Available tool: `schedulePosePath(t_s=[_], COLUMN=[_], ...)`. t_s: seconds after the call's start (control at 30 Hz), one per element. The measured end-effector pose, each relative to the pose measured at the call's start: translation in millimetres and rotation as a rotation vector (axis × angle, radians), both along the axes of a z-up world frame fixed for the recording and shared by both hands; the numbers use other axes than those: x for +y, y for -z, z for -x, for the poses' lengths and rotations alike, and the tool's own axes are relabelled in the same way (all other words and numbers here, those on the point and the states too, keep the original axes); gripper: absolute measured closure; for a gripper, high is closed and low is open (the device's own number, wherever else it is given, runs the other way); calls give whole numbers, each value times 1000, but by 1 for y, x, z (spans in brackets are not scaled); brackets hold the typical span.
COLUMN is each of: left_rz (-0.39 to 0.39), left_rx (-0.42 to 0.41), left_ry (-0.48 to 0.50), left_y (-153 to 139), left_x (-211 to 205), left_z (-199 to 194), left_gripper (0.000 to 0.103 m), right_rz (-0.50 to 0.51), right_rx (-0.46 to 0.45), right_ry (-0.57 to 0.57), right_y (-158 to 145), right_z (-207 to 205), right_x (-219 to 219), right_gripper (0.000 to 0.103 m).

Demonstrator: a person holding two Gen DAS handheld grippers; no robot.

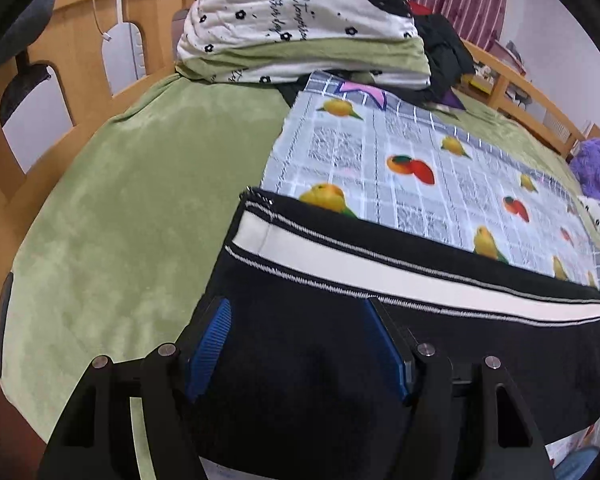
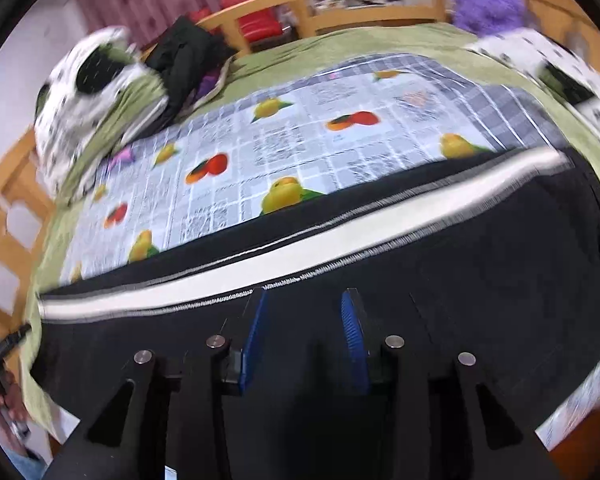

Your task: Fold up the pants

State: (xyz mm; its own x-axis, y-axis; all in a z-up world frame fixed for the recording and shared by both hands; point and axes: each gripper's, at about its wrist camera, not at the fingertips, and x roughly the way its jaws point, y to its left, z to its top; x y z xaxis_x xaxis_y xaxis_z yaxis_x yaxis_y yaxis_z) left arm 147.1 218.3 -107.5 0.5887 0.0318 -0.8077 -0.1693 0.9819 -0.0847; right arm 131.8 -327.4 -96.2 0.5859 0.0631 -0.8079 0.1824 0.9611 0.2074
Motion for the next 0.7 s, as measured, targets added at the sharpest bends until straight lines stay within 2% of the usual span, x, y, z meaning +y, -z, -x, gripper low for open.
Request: schedulePosePath(t_s=[0.13, 0.33, 0.47, 0.53, 0.6, 0.63, 0.7], left_rz=[4, -10, -62, -24, 24, 24, 8], left_rx=[15, 19, 43, 49, 75, 84, 80], left_ry=[-5, -18, -44, -62, -33, -20, 2], left_y=[5, 11, 25, 31, 40, 43, 47], left_x=[0, 12, 30, 40, 44, 44, 42], left_z=[-9, -44, -76, -85, -93, -95, -95], left_gripper=[37, 37, 37, 37, 37, 37, 39], right_rz=[145, 182, 227, 227, 224, 236, 274], right_rx=[-28, -74, -37, -13, 22, 53, 97], right_ry=[-154, -341, -474, -521, -575, -606, -656], right_y=[-3, 3, 26, 39, 53, 63, 76], right_z=[-32, -84, -118, -131, -137, -138, -136], right_x=[21, 48, 72, 79, 87, 91, 98], right_gripper=[62, 54, 54, 54, 54, 54, 61])
